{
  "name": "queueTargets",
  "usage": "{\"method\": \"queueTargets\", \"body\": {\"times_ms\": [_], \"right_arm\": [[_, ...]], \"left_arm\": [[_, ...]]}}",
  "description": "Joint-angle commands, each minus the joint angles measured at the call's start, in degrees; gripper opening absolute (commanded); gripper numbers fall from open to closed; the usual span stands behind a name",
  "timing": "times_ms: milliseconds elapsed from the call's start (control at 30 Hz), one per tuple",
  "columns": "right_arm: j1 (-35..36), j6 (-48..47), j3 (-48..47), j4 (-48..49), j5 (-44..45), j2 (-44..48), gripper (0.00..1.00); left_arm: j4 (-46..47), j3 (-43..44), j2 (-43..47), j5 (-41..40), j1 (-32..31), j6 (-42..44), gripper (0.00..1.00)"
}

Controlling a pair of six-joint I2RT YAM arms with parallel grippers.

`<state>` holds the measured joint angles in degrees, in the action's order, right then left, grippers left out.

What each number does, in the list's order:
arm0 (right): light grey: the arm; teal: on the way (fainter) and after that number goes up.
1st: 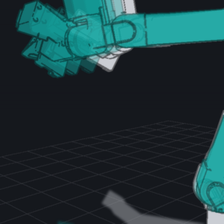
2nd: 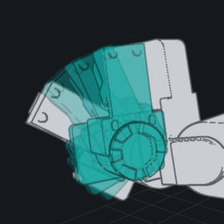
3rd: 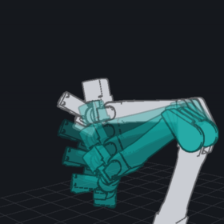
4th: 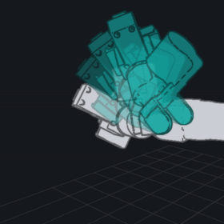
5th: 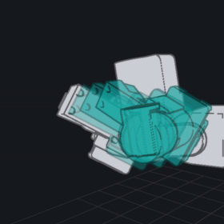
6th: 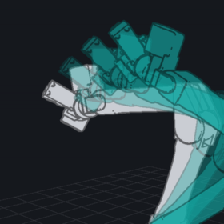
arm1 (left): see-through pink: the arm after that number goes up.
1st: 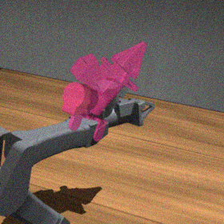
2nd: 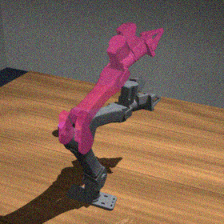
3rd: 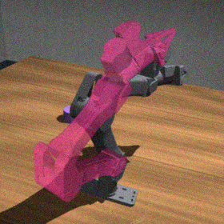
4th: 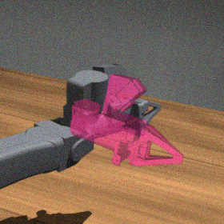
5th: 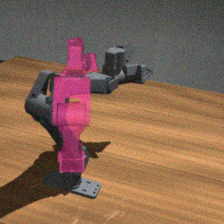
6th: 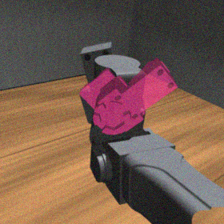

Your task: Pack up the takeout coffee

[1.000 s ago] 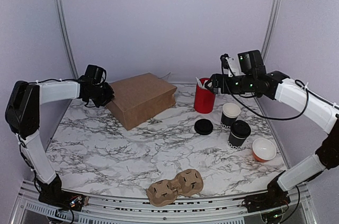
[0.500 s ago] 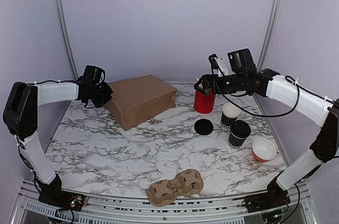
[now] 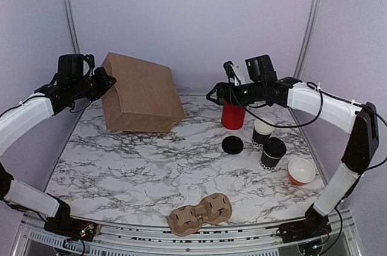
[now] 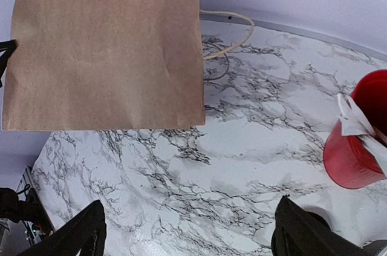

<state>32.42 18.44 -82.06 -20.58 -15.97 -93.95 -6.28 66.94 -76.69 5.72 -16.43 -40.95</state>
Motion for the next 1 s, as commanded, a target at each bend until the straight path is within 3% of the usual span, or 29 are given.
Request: {"method": "queueTargets", "body": {"times_ms": [0,367,767,867,967], "right_arm": [[0.84,3.78,-3.98,6.60,-4.02,-2.00,0.94],[2.73,10.20,-3.52,17.56,-9.10,-7.70,0.93],[2.91,15.87,-0.13,26.00,-17.29,-9.18,0.90],[2.93,17.41,0.60,28.00,-18.29,-8.49,0.84],[2.95,19.10,1.30,29.72,-19.31,-7.41,0.71]], "left_arm": [[0.55,-0.66,6.02,7.54,0.28,5.05,0.00],[-0.49,2.77,11.71,17.72,0.27,4.06,0.00],[2.28,3.25,13.32,22.23,0.31,0.91,0.00],[2.50,3.28,13.14,22.47,0.25,0.78,0.00],[2.12,2.96,12.61,22.07,0.25,1.03,0.00]]}}
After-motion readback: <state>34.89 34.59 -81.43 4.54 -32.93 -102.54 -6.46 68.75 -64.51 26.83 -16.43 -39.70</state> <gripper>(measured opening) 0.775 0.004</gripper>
